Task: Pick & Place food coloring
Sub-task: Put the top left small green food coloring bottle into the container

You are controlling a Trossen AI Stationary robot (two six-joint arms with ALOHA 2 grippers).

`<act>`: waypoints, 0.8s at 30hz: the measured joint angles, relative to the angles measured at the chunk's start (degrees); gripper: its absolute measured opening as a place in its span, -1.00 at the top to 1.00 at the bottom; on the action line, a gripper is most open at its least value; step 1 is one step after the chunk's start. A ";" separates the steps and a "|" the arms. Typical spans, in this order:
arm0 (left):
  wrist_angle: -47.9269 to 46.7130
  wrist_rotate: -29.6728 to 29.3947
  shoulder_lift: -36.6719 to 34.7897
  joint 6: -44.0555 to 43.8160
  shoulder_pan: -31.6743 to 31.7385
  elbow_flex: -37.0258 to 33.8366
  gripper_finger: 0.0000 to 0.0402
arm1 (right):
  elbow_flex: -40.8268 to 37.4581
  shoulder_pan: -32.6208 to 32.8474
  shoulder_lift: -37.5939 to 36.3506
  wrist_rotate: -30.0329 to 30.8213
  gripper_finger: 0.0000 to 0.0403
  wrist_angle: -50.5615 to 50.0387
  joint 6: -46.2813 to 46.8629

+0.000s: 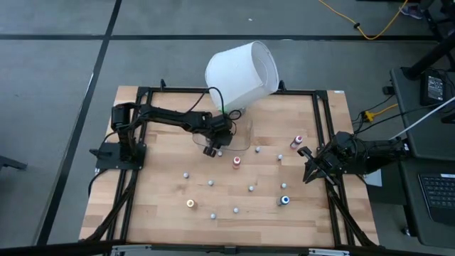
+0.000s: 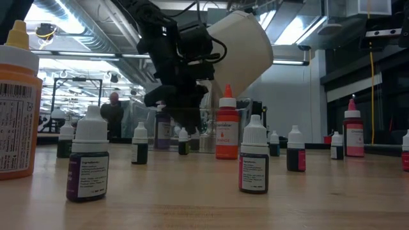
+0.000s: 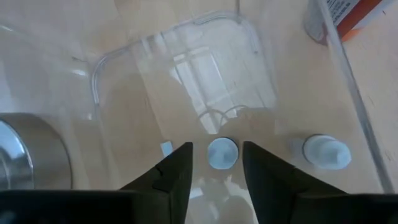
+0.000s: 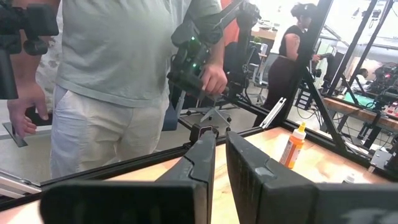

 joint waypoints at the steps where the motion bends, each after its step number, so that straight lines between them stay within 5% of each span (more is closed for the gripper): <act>1: -0.07 -0.26 -0.19 -0.25 0.00 0.00 0.30 | 0.00 0.00 0.00 -0.01 0.78 0.00 0.02; 24: -11.69 -10.57 -10.02 -3.02 -5.03 5.19 0.30 | 0.00 0.00 -0.02 -0.01 0.78 0.03 0.00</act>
